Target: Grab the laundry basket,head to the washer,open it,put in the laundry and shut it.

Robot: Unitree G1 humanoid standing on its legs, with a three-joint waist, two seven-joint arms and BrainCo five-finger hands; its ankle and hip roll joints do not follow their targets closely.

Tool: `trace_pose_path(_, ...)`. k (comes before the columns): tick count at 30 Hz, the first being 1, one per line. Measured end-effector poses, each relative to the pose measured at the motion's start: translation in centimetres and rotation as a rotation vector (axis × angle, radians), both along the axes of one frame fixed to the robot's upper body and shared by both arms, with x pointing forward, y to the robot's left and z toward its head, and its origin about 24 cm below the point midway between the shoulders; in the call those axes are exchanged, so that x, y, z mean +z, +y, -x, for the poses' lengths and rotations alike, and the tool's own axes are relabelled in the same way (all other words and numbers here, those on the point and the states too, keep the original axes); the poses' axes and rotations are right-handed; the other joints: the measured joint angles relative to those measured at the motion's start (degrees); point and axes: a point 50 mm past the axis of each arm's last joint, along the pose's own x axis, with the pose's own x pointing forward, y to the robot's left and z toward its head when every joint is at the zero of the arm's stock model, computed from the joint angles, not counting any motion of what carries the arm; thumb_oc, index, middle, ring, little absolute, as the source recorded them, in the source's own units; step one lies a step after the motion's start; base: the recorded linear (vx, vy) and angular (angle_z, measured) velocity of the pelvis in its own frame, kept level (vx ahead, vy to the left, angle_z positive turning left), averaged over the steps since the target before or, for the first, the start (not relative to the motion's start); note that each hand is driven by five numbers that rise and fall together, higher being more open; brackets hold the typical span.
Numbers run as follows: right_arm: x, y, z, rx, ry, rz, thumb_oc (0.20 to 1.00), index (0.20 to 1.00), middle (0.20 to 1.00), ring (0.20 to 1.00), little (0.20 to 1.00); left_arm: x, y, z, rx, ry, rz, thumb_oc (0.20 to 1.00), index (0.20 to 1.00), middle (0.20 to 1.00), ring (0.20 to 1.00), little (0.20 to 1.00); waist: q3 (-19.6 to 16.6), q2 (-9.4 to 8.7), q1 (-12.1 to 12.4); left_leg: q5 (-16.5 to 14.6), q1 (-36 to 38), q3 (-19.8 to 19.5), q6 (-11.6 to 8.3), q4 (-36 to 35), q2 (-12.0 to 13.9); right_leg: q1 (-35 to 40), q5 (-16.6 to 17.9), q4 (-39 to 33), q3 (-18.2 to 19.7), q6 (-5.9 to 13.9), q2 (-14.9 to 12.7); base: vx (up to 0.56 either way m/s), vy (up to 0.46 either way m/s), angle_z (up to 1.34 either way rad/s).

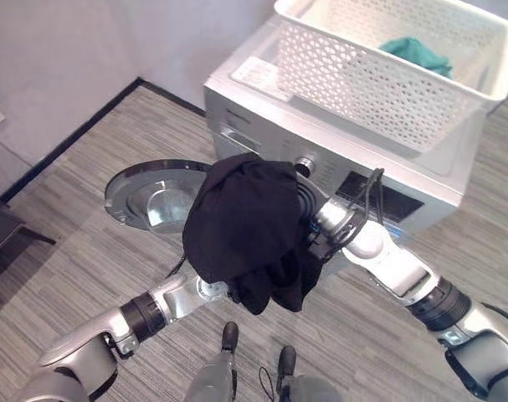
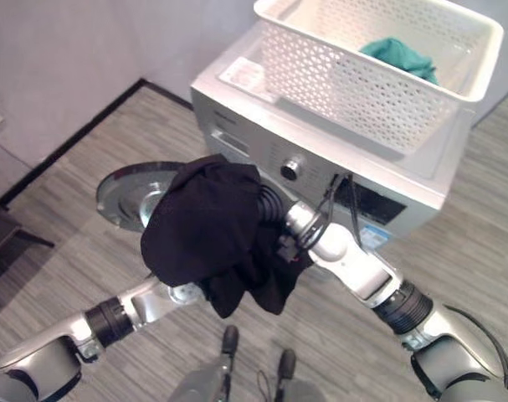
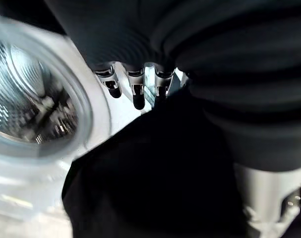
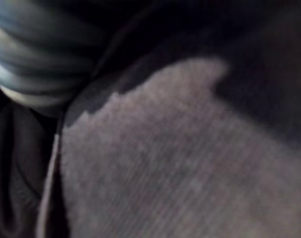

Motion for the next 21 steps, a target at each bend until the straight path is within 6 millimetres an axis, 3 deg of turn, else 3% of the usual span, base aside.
trace_pose_path(1, 0.1, -0.1, 0.0, -0.002, -0.004, 0.003, 0.2, 0.2, 0.2, 0.2, 0.2, 0.1, -0.3, 0.0, -0.004, 0.002, 0.01, 1.0, 1.0, 1.0, 1.0, 1.0, 0.0, -0.04, -1.2, 0.1, 0.0, 0.5, 0.1, -0.3, 0.1, -0.2, 0.3, -0.4, 0.3, 0.04, 0.0, -0.02, 0.027, -0.26)
trace_pose_path(8, 0.9, -1.2, 0.7, -0.038, -0.056, -0.022, 0.2, 0.2, 0.2, 0.2, 0.2, 0.5, -2.7, -0.3, 0.022, 0.061, 0.143, 1.0, 1.0, 1.0, 1.0, 1.0, 1.0, 0.54, -2.7, 0.1, 0.2, 5.0, 0.18, -1.2, 0.6, -2.1, 1.7, -0.9, 4.9, 0.33, 0.0, -0.02, 0.031, -0.32)
trace_pose_path(10, 1.0, -1.8, 1.0, -0.059, -0.076, -0.025, 0.2, 0.2, 0.2, 0.2, 0.2, 1.0, -3.6, -0.3, 0.028, 0.102, 0.22, 1.0, 1.0, 1.0, 1.0, 1.0, 1.3, 0.54, -4.4, 0.1, 0.2, 6.0, 0.19, -1.2, 0.7, -2.2, 2.2, -1.6, 5.8, 0.43, 0.0, -0.01, 0.033, -0.2)
trace_pose_path(15, 0.7, -3.3, 1.3, -0.117, -0.086, -0.012, 0.2, 0.2, 0.2, 0.2, 0.2, 1.4, -3.6, -0.6, 0.074, 0.219, 0.349, 1.0, 1.0, 1.0, 1.0, 1.0, 1.8, 1.09, -6.3, -0.2, 0.9, 7.6, 0.72, -1.2, 1.2, -2.1, 2.9, -2.1, 7.6, 0.33, 0.4, 0.0, 0.014, -0.2)
trace_pose_path(21, 0.3, -4.6, 1.4, -0.162, -0.075, 0.02, 0.2, 0.2, 0.2, 0.2, 0.2, 0.8, -3.8, -0.2, 0.076, 0.285, 0.369, 1.0, 1.0, 1.0, 1.0, 1.0, 2.1, 1.75, -6.9, -0.4, 1.1, 7.7, 0.93, -1.3, 1.5, -2.1, 3.2, -2.1, 7.7, 0.15, 0.7, 0.0, 0.001, -0.03)
